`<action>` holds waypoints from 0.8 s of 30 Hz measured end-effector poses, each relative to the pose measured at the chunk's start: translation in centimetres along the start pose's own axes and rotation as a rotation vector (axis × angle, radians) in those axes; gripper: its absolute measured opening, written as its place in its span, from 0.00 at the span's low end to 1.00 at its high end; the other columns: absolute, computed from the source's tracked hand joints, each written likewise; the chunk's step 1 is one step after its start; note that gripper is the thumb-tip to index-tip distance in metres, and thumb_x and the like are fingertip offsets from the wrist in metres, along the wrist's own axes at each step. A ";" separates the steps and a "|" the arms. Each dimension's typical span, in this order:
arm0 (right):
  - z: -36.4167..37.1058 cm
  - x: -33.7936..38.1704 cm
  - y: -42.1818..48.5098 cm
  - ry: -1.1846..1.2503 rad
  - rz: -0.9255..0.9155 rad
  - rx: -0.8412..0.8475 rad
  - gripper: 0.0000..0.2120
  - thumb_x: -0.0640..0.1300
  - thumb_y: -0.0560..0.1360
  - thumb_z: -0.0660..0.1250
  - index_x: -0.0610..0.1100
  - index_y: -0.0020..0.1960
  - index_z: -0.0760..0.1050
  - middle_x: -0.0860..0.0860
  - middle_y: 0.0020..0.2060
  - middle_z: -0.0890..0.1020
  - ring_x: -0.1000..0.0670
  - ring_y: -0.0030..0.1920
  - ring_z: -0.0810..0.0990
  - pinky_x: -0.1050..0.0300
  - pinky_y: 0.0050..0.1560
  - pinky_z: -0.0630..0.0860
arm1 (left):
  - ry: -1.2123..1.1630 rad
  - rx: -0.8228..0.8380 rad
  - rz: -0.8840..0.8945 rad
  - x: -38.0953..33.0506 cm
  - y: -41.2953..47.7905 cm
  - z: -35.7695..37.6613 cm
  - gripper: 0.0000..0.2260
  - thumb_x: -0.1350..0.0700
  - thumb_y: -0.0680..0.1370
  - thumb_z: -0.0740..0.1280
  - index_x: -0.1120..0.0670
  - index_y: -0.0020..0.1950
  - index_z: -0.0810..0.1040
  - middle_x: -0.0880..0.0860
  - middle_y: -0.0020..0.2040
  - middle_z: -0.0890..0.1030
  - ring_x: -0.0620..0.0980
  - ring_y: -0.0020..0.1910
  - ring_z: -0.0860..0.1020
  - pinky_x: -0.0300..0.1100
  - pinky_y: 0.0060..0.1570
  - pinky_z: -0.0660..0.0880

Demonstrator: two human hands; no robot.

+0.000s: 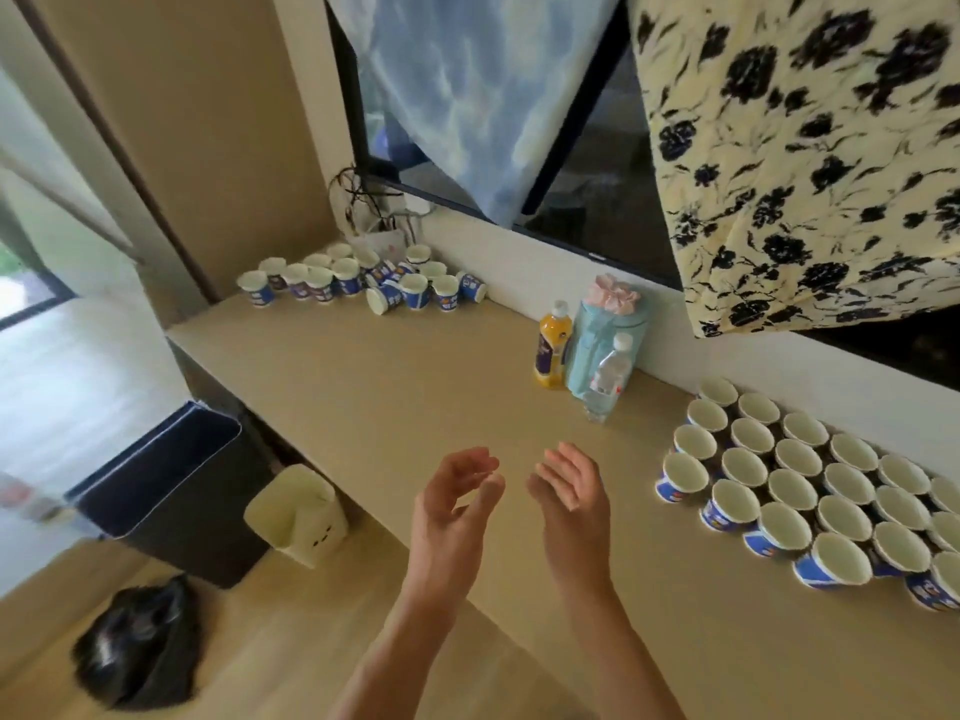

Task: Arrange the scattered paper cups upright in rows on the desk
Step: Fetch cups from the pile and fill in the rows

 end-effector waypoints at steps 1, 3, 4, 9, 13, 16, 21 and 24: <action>1.5 -0.3 -0.7 0.009 0.005 0.010 0.25 0.35 0.74 0.74 0.45 0.68 0.71 0.47 0.64 0.80 0.56 0.59 0.82 0.59 0.60 0.76 | -0.004 -0.008 0.001 -0.2 0.0 -1.7 0.11 0.46 0.72 0.71 0.45 0.54 0.82 0.47 0.54 0.85 0.47 0.55 0.82 0.58 0.60 0.78; 4.3 -0.9 -1.9 0.000 0.000 0.027 0.26 0.38 0.72 0.75 0.45 0.68 0.72 0.48 0.63 0.81 0.58 0.57 0.83 0.62 0.55 0.77 | -0.009 -0.022 0.013 -0.7 0.1 -5.0 0.10 0.46 0.72 0.70 0.43 0.53 0.82 0.46 0.54 0.85 0.47 0.55 0.82 0.57 0.61 0.78; 5.3 -1.2 -2.4 -0.013 -0.004 0.035 0.25 0.36 0.74 0.74 0.46 0.68 0.72 0.48 0.63 0.81 0.59 0.57 0.83 0.62 0.54 0.77 | -0.011 -0.034 0.015 -0.9 0.1 -6.4 0.11 0.47 0.73 0.70 0.44 0.54 0.82 0.46 0.54 0.85 0.47 0.55 0.82 0.57 0.61 0.78; 9.7 -1.7 -3.2 -0.073 -0.022 0.057 0.20 0.32 0.77 0.70 0.48 0.65 0.73 0.49 0.61 0.81 0.62 0.54 0.83 0.66 0.51 0.79 | -0.024 -0.081 0.024 -1.2 1.1 -12.0 0.13 0.46 0.73 0.70 0.48 0.56 0.82 0.47 0.54 0.85 0.47 0.55 0.81 0.57 0.60 0.78; 11.9 -1.5 -1.6 -0.098 -0.036 0.060 0.20 0.34 0.78 0.70 0.47 0.66 0.72 0.49 0.60 0.81 0.64 0.53 0.82 0.72 0.48 0.77 | -0.042 -0.086 0.034 -1.1 3.1 -13.8 0.14 0.42 0.69 0.70 0.43 0.52 0.82 0.48 0.54 0.85 0.49 0.55 0.82 0.53 0.57 0.79; 14.1 -1.9 1.1 -0.118 -0.043 0.070 0.20 0.34 0.78 0.70 0.45 0.67 0.72 0.49 0.60 0.81 0.66 0.52 0.82 0.73 0.47 0.76 | -0.039 -0.091 0.038 -1.1 6.0 -14.6 0.12 0.42 0.69 0.70 0.40 0.52 0.82 0.47 0.54 0.85 0.49 0.55 0.82 0.51 0.56 0.79; 18.8 -2.7 6.9 -0.123 -0.040 0.101 0.20 0.38 0.78 0.70 0.45 0.69 0.72 0.50 0.61 0.81 0.64 0.53 0.80 0.76 0.45 0.74 | 0.012 -0.103 0.030 -2.0 12.1 -15.8 0.13 0.46 0.73 0.71 0.47 0.56 0.82 0.46 0.54 0.85 0.48 0.55 0.82 0.51 0.57 0.79; 21.5 -3.3 10.0 -0.124 -0.023 0.134 0.19 0.39 0.78 0.71 0.47 0.68 0.72 0.51 0.62 0.81 0.63 0.55 0.80 0.71 0.47 0.76 | 0.064 -0.112 0.025 -2.7 16.3 -16.7 0.11 0.51 0.75 0.71 0.49 0.57 0.81 0.45 0.53 0.85 0.45 0.53 0.82 0.49 0.56 0.79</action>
Point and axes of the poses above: each hand's wrist, its own y-axis towards the middle knuckle, its own z-axis out of the palm, x = y × z, the point moved 6 cm from there along y, towards the middle knuckle
